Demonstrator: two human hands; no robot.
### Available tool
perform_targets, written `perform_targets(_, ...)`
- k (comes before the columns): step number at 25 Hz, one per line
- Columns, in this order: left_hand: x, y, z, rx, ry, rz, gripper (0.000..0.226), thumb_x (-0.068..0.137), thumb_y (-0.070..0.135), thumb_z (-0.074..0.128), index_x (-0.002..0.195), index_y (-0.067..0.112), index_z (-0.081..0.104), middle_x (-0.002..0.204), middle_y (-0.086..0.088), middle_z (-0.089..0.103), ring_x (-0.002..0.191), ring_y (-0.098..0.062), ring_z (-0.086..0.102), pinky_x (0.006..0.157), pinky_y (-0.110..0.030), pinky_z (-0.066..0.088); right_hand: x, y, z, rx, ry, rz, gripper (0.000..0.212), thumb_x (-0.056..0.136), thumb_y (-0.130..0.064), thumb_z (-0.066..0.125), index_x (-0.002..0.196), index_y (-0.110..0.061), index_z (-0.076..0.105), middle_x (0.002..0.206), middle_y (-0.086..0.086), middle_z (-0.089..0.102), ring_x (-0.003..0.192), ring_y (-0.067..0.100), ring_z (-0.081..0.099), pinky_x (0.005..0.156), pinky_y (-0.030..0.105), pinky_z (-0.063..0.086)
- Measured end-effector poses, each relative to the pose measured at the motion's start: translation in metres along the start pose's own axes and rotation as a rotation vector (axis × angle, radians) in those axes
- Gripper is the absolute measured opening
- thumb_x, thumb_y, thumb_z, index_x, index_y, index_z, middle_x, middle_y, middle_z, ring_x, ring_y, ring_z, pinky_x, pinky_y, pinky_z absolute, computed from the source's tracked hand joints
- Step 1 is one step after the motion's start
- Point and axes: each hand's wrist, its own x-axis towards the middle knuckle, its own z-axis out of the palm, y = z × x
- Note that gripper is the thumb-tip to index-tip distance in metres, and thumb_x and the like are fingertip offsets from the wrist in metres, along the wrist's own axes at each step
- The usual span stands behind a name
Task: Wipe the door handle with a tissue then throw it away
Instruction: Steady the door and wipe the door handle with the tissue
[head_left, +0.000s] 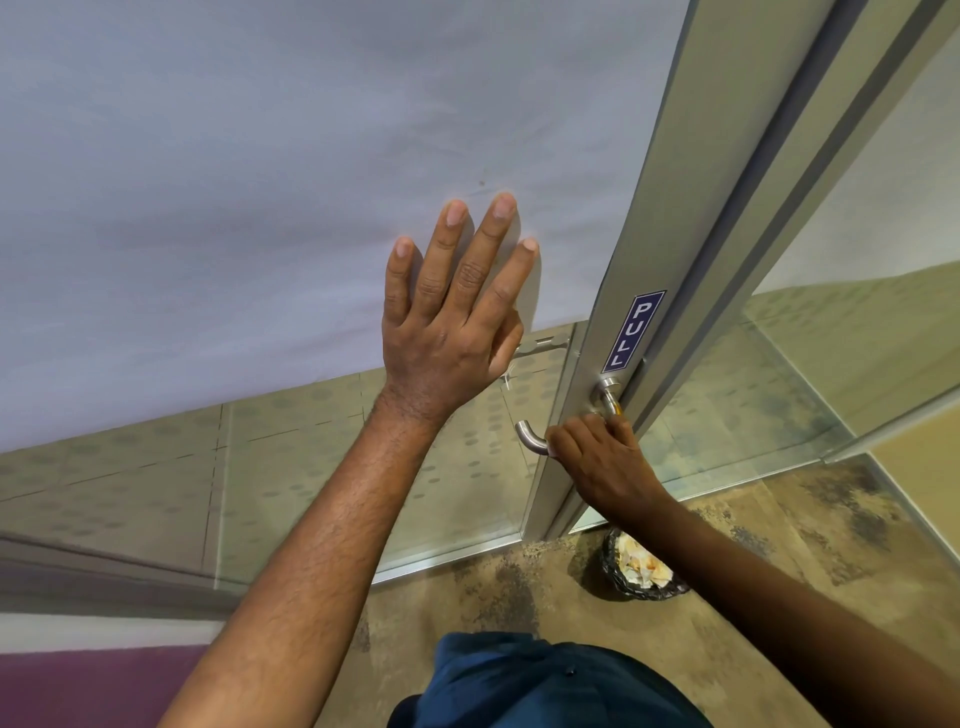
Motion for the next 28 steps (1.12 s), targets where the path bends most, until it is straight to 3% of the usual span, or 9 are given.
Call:
perform_targets(2,0.001,-0.001,0.0,0.001,-0.003,0.0,0.062,0.098,0.025,0.063,0.158,0.023,0.05,0.179,0.0,0.011,0.169,-0.025,0.003,0.138,-0.049,-0.002,0.009,0.007,-0.001,0.006,-0.059,-0.06,0.022,0.098,-0.035,0.065,0.099,-0.017,0.052,0.084,0.004,0.057,0.071,0.022,0.055,0.086,0.04,0.038)
perform_targets(6,0.0,0.0,0.0,0.006,-0.004,-0.009,0.06,0.098,0.025,0.062,0.157,0.022,0.051,0.177,-0.005,0.027,0.169,-0.025,0.003,0.138,-0.049,-0.002,0.031,0.011,-0.01,-0.022,-0.327,-0.068,0.059,0.101,-0.07,0.025,0.077,-0.021,0.047,0.06,-0.001,0.051,0.05,0.018,0.047,0.076,0.041,0.043)
perform_targets(9,-0.001,0.0,0.0,0.012,-0.007,-0.014,0.06,0.099,0.026,0.062,0.157,0.022,0.05,0.17,-0.008,0.033,0.169,-0.025,0.001,0.137,-0.049,-0.002,0.021,0.009,-0.005,0.078,-0.172,-0.02,0.054,0.105,-0.06,0.025,0.086,-0.019,0.054,0.073,0.001,0.055,0.063,0.02,0.051,0.084,0.043,0.042)
perform_targets(13,-0.001,0.0,0.001,0.016,0.005,-0.02,0.059,0.098,0.025,0.061,0.156,0.022,0.052,0.169,-0.008,0.036,0.169,-0.025,0.003,0.138,-0.049,-0.001,-0.011,0.014,0.004,0.017,-0.032,0.014,0.015,0.1,-0.028,0.051,0.112,-0.019,0.054,0.101,0.004,0.056,0.091,0.025,0.055,0.084,0.041,0.035)
perform_targets(16,-0.001,0.001,0.0,0.023,0.016,-0.021,0.061,0.095,0.024,0.065,0.155,0.023,0.053,0.167,-0.008,0.038,0.169,-0.024,0.003,0.138,-0.048,-0.002,-0.018,0.02,0.006,-0.065,-0.038,0.019,0.037,0.085,-0.006,0.065,0.119,-0.017,0.052,0.105,0.008,0.059,0.093,0.028,0.057,0.08,0.041,0.032)
perform_targets(20,0.0,0.001,-0.001,0.035,0.014,-0.026,0.06,0.095,0.024,0.065,0.153,0.023,0.053,0.165,-0.008,0.041,0.169,-0.023,0.001,0.137,-0.048,-0.001,0.001,0.027,-0.002,0.025,-0.064,-0.065,0.021,0.096,-0.033,0.062,0.102,-0.018,0.049,0.088,0.004,0.057,0.076,0.022,0.055,0.082,0.039,0.036)
perform_targets(23,0.001,0.002,-0.001,0.035,0.01,-0.033,0.06,0.095,0.024,0.065,0.153,0.023,0.053,0.164,-0.008,0.042,0.169,-0.023,0.0,0.137,-0.048,-0.002,0.015,0.033,-0.012,0.038,-0.192,-0.147,0.042,0.101,-0.057,0.038,0.094,-0.016,0.047,0.075,0.003,0.057,0.065,0.021,0.055,0.084,0.041,0.046)
perform_targets(25,0.001,0.003,-0.002,0.036,0.014,-0.033,0.059,0.095,0.024,0.066,0.152,0.023,0.054,0.164,-0.008,0.042,0.169,-0.023,0.0,0.137,-0.047,-0.001,0.016,0.032,-0.016,0.044,-0.188,-0.131,0.045,0.101,-0.057,0.038,0.093,-0.015,0.051,0.075,0.003,0.058,0.065,0.022,0.056,0.084,0.042,0.046)
perform_targets(28,0.002,0.002,-0.002,0.038,0.022,-0.035,0.058,0.094,0.023,0.065,0.151,0.023,0.055,0.164,-0.007,0.044,0.169,-0.023,0.002,0.137,-0.047,0.0,0.002,0.024,-0.013,0.034,-0.058,-0.059,0.02,0.102,-0.033,0.042,0.101,-0.017,0.055,0.087,0.004,0.06,0.078,0.025,0.059,0.083,0.039,0.036)
